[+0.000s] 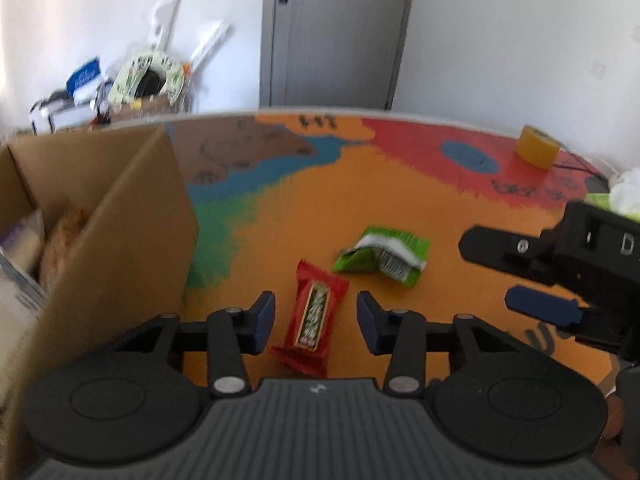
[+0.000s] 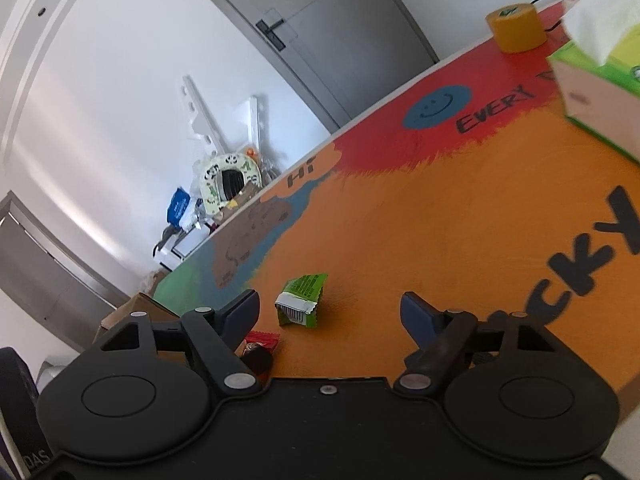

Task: Organize snacks
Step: 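Grasp red candy bar with left gripper while right grasps green snack packet, then carry red candy bar in left gripper while right carries green packet to box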

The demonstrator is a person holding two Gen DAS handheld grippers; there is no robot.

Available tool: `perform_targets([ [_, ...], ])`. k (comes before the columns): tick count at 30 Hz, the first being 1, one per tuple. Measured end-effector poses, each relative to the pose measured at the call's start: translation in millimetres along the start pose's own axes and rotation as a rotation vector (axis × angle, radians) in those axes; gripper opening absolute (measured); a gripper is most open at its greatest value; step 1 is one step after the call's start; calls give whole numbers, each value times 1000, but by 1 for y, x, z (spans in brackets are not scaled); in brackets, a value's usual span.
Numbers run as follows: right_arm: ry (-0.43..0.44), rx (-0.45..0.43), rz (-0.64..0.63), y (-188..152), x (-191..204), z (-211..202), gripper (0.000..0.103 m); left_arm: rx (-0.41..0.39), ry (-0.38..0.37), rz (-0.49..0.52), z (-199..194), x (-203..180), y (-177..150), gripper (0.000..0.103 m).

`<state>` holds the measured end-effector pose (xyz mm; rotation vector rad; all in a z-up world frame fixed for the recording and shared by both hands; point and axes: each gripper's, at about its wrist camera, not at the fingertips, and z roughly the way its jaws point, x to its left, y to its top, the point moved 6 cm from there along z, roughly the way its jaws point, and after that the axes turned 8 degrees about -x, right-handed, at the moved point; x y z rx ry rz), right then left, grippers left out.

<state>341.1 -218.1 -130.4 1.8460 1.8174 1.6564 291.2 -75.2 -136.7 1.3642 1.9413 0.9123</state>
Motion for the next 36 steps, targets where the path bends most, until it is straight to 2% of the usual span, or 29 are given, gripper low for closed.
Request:
perform_targets([
  [2, -2, 16, 1, -1, 2, 7, 75, 6, 1, -6, 2, 2, -3, 35],
  [3, -1, 22, 0, -1, 2, 11, 75, 8, -1, -3, 2, 2, -3, 23],
  [4, 0, 26, -1, -1, 3, 14, 74, 9, -7, -8, 2, 2, -2, 19],
  [12, 3, 61, 6, -3, 10, 36, 70, -19, -31, -50, -3, 7, 11, 19],
  [18, 3, 77, -24, -5, 21, 50, 62, -36, -42, -63, -3, 9, 22, 19],
  [21, -4, 84, -36, -6, 25, 54, 54, -41, -46, -66, -3, 11, 24, 19],
  [24, -3, 93, -45, -8, 24, 54, 35, -35, -58, -66, -2, 10, 24, 19],
  [36, -3, -7, 15, -11, 6, 3, 33, -94, -109, -58, -32, 6, 24, 19],
])
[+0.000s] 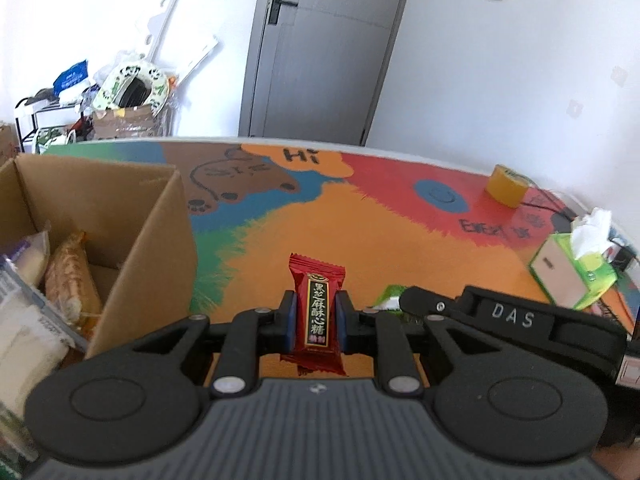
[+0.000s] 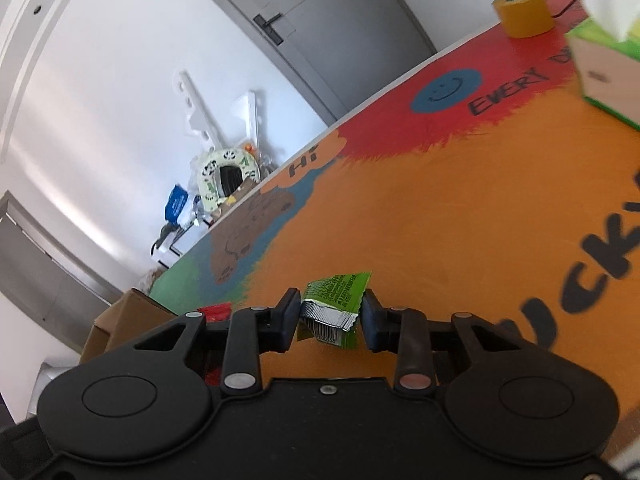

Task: Organize snacks
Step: 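Carry red candy bar in left gripper while right carries green packet to box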

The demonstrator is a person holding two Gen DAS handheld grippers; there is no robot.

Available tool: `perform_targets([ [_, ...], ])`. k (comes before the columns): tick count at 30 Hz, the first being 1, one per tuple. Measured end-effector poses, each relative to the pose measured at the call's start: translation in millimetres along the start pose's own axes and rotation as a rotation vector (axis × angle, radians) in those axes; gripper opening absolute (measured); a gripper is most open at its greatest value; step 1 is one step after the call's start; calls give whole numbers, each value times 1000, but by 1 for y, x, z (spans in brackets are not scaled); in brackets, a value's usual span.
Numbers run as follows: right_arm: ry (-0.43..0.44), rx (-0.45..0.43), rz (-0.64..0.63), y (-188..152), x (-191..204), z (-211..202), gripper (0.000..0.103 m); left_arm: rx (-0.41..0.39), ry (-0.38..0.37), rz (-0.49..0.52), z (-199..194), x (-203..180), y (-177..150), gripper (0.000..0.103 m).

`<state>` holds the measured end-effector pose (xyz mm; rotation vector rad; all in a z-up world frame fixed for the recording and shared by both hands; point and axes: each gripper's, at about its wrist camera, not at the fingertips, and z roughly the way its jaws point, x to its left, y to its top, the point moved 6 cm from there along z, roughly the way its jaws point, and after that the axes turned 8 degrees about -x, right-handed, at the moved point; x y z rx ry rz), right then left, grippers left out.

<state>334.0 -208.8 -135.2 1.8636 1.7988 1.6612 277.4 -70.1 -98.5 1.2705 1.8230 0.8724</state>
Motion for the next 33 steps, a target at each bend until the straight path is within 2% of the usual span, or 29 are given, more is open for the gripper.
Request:
perform_targets([
  [16, 31, -157, -47, -5, 33, -63, 33, -114, -84, 11, -67, 0, 7, 19],
  [33, 103, -218, -145, -12, 95, -99, 33, -192, -79, -29, -128, 48, 17, 19],
])
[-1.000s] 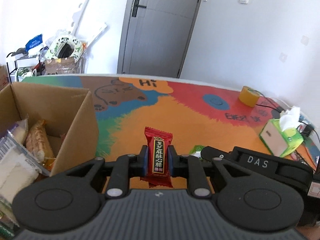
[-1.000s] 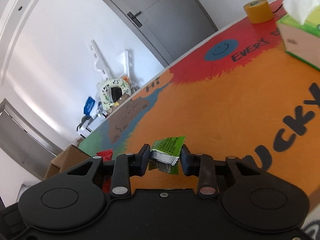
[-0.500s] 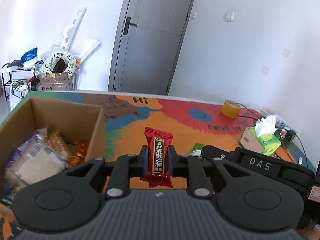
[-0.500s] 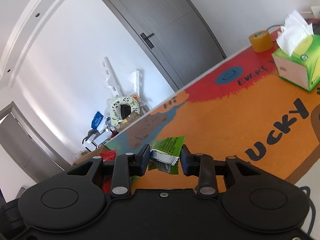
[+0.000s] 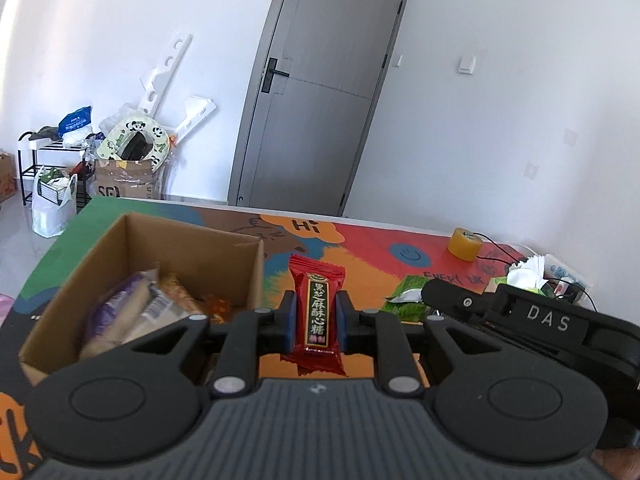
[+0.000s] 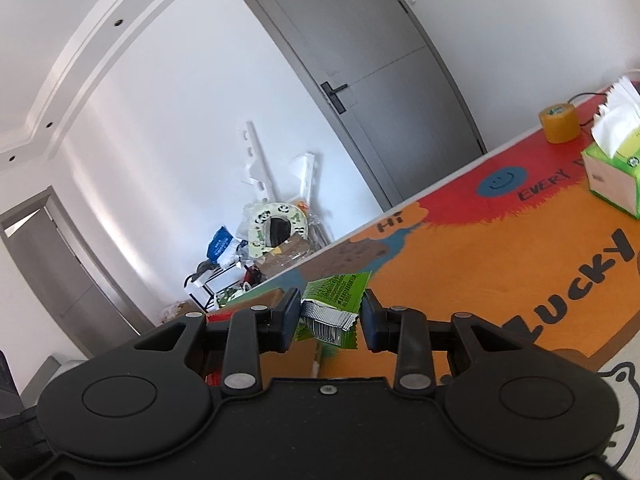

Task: Organize snacks
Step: 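Carry red candy bar in left gripper while right carries green packet to box, then open left gripper over box releasing candy bar while right releases green packet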

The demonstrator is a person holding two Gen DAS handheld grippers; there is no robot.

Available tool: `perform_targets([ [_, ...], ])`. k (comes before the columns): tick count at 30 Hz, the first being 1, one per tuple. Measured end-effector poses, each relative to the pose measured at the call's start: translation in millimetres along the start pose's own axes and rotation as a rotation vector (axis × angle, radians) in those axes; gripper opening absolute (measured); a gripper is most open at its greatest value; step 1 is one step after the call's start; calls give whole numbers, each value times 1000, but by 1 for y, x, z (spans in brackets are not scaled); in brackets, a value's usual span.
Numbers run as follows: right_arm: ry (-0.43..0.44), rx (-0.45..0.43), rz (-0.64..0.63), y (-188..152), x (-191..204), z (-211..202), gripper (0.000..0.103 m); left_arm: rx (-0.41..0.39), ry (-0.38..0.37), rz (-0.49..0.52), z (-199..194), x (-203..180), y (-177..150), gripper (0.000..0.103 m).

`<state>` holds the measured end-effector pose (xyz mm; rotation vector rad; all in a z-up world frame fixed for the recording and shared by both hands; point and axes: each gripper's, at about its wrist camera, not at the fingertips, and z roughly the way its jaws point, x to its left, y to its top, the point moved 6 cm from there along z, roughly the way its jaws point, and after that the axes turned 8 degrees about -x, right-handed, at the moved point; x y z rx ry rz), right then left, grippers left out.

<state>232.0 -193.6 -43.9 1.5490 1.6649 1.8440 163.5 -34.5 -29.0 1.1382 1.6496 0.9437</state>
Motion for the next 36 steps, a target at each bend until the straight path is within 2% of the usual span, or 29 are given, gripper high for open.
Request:
perform_targets([
  [9, 42, 0, -43, -4, 30, -4, 33, -17, 19, -9, -18, 30, 7, 19],
  [26, 98, 92, -144, -33, 86, 20, 33, 4, 84, -100, -21, 104, 4, 19],
  [32, 104, 120, -185, -42, 105, 23, 34, 10, 111, -129, -24, 120, 4, 24],
  [36, 85, 135, -212, -46, 111, 23, 34, 13, 103, -148, -29, 126, 5, 36],
])
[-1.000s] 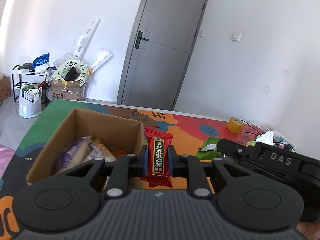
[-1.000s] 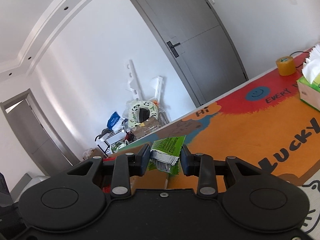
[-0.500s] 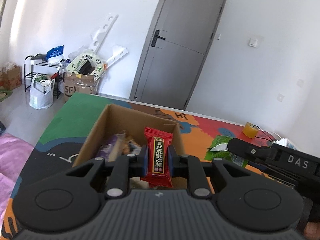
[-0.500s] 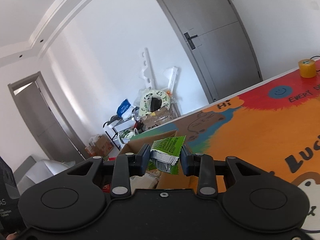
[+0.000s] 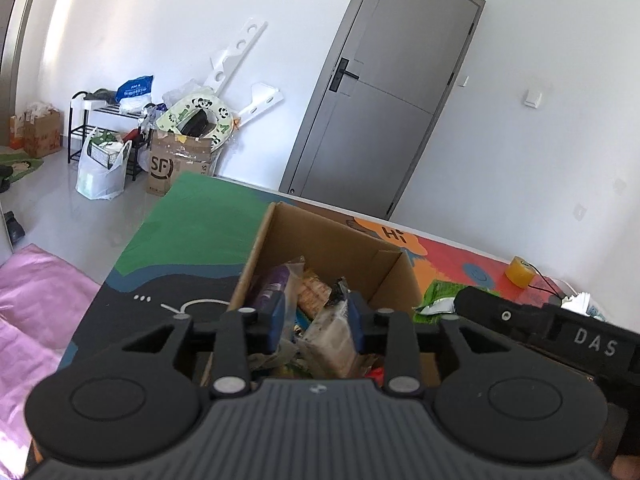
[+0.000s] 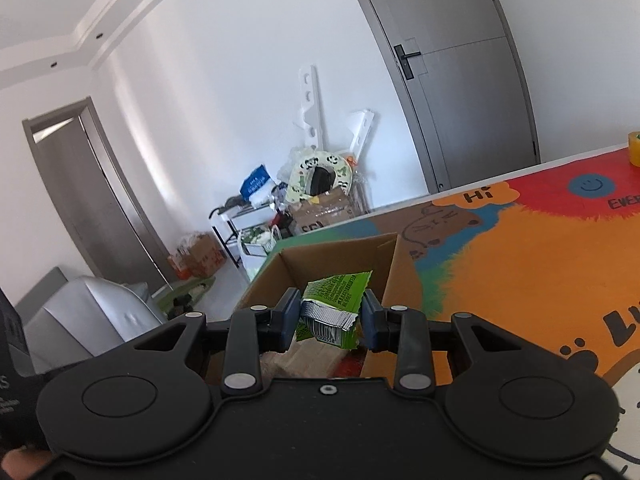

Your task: Organize snacks

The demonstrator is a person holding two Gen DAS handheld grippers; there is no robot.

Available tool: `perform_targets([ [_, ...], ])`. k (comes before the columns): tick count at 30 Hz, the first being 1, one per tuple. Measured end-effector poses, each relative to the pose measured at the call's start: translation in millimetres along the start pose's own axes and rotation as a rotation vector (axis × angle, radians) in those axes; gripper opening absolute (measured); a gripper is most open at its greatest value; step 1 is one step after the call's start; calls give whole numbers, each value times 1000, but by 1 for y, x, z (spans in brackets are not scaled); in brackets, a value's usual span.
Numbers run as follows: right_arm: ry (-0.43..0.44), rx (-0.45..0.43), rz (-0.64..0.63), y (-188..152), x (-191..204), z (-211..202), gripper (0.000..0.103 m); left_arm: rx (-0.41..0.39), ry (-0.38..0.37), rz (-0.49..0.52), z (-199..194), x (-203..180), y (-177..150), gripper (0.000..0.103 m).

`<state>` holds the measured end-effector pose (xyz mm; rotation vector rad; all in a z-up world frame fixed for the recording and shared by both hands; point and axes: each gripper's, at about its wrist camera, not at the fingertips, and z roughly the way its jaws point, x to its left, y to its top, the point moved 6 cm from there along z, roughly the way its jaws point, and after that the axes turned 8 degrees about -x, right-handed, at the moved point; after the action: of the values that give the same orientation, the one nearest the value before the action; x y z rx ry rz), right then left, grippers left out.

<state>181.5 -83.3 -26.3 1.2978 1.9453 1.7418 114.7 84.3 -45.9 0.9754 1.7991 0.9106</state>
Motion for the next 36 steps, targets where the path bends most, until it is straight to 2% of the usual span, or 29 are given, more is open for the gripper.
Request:
perform_targets([
  [2, -8, 11, -13, -1, 3, 1, 36, 4, -12, -8, -2, 2, 1, 39],
  [3, -16, 12, -17, -1, 3, 0, 40, 2, -14, 0, -2, 1, 2, 42],
  [4, -21, 10, -16, -1, 3, -1, 48, 1, -9, 10, -3, 0, 3, 44],
  [8, -34, -4, -8, 1, -1, -8, 54, 6, -11, 11, -5, -3, 4, 51],
  [13, -77, -17, 5, 3, -16, -24, 66, 7, -15, 28, -9, -11, 4, 68],
  [16, -100, -27, 5, 4, -22, -36, 74, 13, -29, 42, -11, -18, 2, 75],
  [22, -155, -56, -4, 9, -34, -59, 93, 32, -53, 53, -20, -32, 0, 87],
  [25, -178, -73, -6, 13, -39, -70, 100, 42, -63, 64, -25, -38, 0, 90],
  [27, -186, -77, -11, 14, -40, -75, 103, 43, -61, 79, -29, -42, 1, 91],
  [33, -201, -81, -36, 17, -44, -91, 103, 25, -93, 113, -44, -55, 2, 99],
  [36, -209, -88, -34, 16, -47, -101, 103, 27, -84, 128, -47, -59, 2, 100],
])
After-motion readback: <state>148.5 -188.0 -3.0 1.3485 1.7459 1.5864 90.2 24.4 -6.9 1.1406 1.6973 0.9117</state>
